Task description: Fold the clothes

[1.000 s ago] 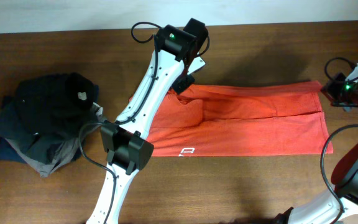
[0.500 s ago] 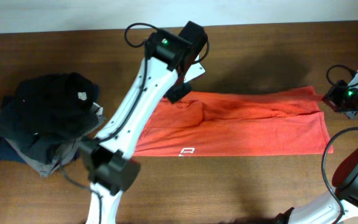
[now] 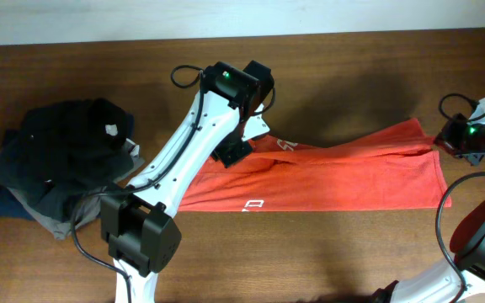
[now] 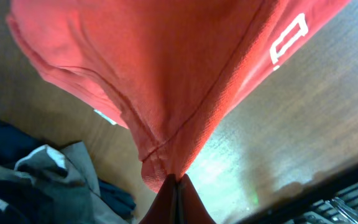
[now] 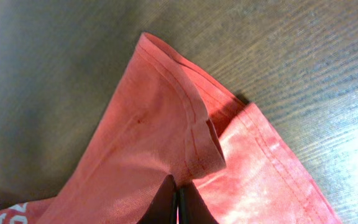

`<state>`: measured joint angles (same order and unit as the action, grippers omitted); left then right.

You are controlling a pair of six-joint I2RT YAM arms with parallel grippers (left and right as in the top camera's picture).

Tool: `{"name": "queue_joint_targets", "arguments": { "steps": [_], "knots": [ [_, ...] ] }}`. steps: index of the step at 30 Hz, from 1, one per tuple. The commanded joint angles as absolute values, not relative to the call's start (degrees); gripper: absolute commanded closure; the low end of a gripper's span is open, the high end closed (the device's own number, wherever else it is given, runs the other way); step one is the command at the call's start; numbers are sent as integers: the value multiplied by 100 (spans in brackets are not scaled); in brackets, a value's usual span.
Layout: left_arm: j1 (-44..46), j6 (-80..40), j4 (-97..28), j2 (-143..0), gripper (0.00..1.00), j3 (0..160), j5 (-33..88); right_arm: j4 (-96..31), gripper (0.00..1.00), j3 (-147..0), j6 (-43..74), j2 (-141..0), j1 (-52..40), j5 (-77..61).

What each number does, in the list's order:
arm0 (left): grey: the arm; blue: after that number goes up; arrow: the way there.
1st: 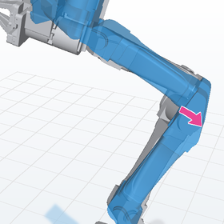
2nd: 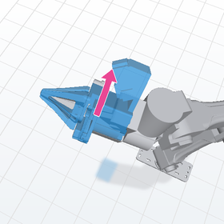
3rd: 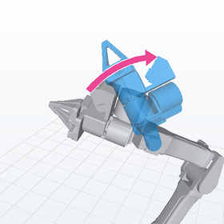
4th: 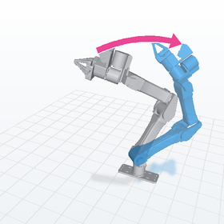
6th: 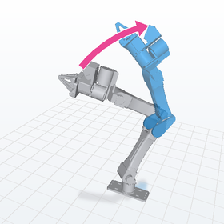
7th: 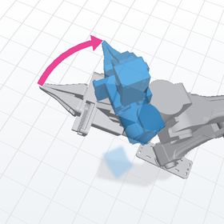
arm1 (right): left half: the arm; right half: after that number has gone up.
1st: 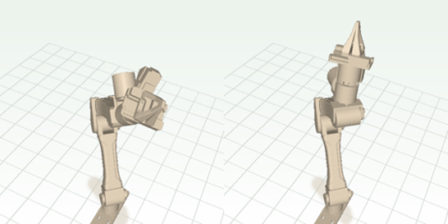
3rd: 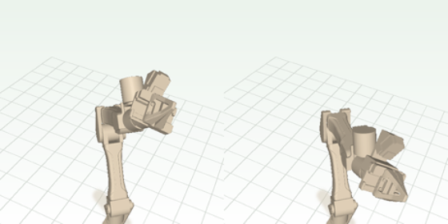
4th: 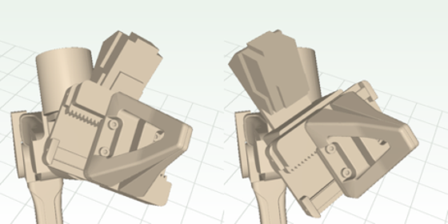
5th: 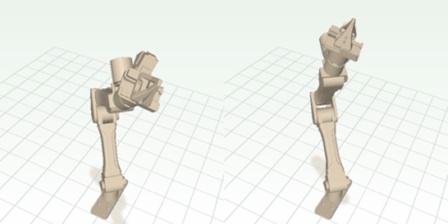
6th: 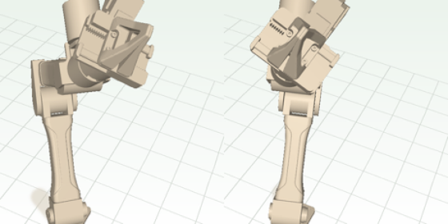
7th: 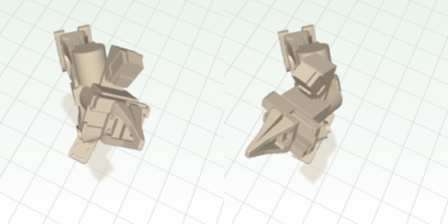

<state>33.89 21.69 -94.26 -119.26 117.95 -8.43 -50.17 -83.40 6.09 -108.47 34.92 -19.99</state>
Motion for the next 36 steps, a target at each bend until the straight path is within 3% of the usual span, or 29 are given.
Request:
{"name": "queue_joint_targets", "arguments": {
  "steps": [1,6,9,12,15,18,24,29,36],
  "knots": [
    [3452,2235,-9529,-11854,98,11767,-685,-5144,95,-8370,580,-10643,3533,-1653],
    [3463,2235,-9559,-11854,90,11767,-683,-5369,94,-8370,646,-10643,3533,-1404],
    [3463,2235,-9636,-11854,74,11767,-687,-5465,87,-8370,740,-10643,3533,-1260],
    [3461,2099,-9642,-11854,69,11764,-886,-5557,60,-8370,801,-10643,3533,-1194],
    [3332,1284,-9452,-11854,60,11767,-1570,-5618,51,-8370,888,-10643,3533,-1216],
    [2976,871,-9262,-11854,48,11762,-1411,-5618,49,-8370,882,-10643,3533,-1317],
    [1828,1122,-8206,-11876,47,11362,1205,-5579,48,-8370,884,-10643,3527,-1754],
    [1389,967,-6995,-11915,46,10667,1367,-5586,48,-8370,882,-10643,3527,-1907],
    [1221,1210,-6396,-11974,46,10245,2012,-5638,48,-8370,884,-10643,3516,-1964]
  ]
}}
